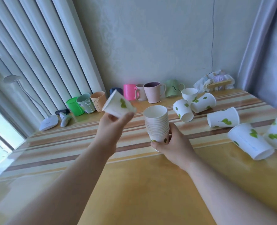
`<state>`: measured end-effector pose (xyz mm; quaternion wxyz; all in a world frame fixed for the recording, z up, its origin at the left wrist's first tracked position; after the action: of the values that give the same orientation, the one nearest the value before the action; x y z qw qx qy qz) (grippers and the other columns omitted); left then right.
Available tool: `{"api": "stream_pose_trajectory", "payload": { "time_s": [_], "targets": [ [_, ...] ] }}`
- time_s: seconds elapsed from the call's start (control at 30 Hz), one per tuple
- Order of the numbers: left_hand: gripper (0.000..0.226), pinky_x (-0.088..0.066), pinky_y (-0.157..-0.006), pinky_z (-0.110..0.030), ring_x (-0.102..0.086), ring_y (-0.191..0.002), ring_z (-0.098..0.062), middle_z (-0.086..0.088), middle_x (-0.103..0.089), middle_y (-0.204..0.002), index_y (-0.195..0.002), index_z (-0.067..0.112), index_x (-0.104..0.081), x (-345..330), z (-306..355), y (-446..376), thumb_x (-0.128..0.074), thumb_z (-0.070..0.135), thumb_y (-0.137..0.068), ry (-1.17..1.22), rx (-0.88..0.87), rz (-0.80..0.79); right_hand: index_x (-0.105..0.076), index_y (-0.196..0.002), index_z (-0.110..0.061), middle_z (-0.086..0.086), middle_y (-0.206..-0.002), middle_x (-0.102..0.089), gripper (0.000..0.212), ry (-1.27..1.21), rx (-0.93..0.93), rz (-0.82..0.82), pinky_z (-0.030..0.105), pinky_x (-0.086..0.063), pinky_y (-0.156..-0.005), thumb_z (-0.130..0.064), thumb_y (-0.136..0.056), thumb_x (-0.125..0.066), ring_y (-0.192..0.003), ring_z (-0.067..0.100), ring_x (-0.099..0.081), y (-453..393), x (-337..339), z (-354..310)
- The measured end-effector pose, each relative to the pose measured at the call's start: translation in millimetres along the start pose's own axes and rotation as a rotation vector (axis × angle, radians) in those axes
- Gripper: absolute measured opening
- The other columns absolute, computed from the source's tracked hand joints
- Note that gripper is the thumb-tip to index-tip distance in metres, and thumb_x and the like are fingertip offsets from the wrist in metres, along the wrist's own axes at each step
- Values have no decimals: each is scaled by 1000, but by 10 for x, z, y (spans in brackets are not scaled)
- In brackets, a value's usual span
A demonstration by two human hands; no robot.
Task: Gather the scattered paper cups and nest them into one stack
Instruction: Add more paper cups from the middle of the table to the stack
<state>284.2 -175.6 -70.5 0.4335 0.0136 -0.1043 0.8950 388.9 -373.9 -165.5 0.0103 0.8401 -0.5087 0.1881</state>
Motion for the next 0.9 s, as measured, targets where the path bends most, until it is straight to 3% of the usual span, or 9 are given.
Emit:
{"api": "stream_pose_trajectory", "payload": {
  "time_s": [0.07,0.2,0.3,0.4,0.47,0.63,0.73,0.8,0.9],
  "targets": [
    [20,-53,-78,-18,-75,-87,7,16,-83,-95,-110,24,-71,-249,296,1,-76,11,-96,86,-61,-78,-57,-128,-44,-21,-104,-68,57,7,3,1,28,-50,-78,-39,-81,-88,-91,-3,-62,-2,-3,8],
    [34,-57,-80,-15,-76,-103,-4,9,-82,-110,-122,23,-72,-706,519,40,-74,4,-94,52,-150,-258,-56,-130,-45,-20,-107,-69,60,10,-8,2,33,-54,-83,-42,-79,-88,-97,2,-64,5,-4,1],
    [46,-60,-86,-30,-77,-106,-16,-2,-81,-113,-126,16,-70,-823,352,15,-81,11,-82,-24,-98,-267,-57,-128,-45,-19,-107,-70,58,0,-8,-6,30,-53,-80,-42,-79,-87,-97,1,-65,7,3,-16],
    [45,-57,-88,-36,-78,-103,-15,-4,-80,-113,-126,16,-68,-828,144,29,-83,11,-84,-62,-22,-238,-58,-126,-46,-21,-108,-71,55,-6,-8,-2,28,-52,-79,-41,-79,-87,-98,-2,-65,16,16,-24],
    [48,-57,-92,-37,-77,-108,-13,-1,-79,-119,-133,21,-63,-826,49,61,-83,14,-90,-51,-5,-259,-57,-126,-47,-22,-108,-70,55,-3,-12,-1,26,-51,-78,-41,-80,-87,-97,-3,-65,24,24,-30],
    [91,-63,-97,-48,-67,-128,-11,8,-72,-136,-148,47,-48,-685,-316,185,-99,36,-73,-85,30,-278,-57,-127,-44,-21,-106,-71,56,28,-5,9,27,-54,-76,-50,-79,-87,-94,-1,-65,46,28,-86],
    [76,-58,-100,-36,-69,-124,-6,12,-77,-129,-141,36,-62,-611,-536,245,-99,39,-75,-195,25,-286,-61,-126,-42,-18,-105,-75,58,52,19,-11,33,-61,-81,-54,-75,-87,-94,3,-70,63,-3,-128],
    [58,-59,-93,-28,-73,-118,-7,11,-81,-119,-129,29,-72,-577,-624,264,-97,37,-78,-267,1,-304,-63,-125,-41,-18,-105,-76,58,107,37,-31,32,-62,-83,-46,-73,-90,-96,2,-71,77,-29,-148],
    [47,-59,-91,-25,-75,-108,-3,16,-82,-112,-121,32,-74,-541,-710,297,-95,39,-80,-351,-38,-314,-62,-129,-43,-20,-109,-76,61,169,49,-76,30,-62,-88,-35,-76,-90,-98,-2,-72,82,-62,-155]
  ]
}}
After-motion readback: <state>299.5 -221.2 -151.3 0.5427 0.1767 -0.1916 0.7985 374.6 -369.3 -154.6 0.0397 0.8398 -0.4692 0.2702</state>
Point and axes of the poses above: each hand's wrist, its own y-axis away from the middle knuckle, its own x-axis out of the back of the hand, z = x × y, the point moved 8 cm from there along -y, towards the middle knuckle
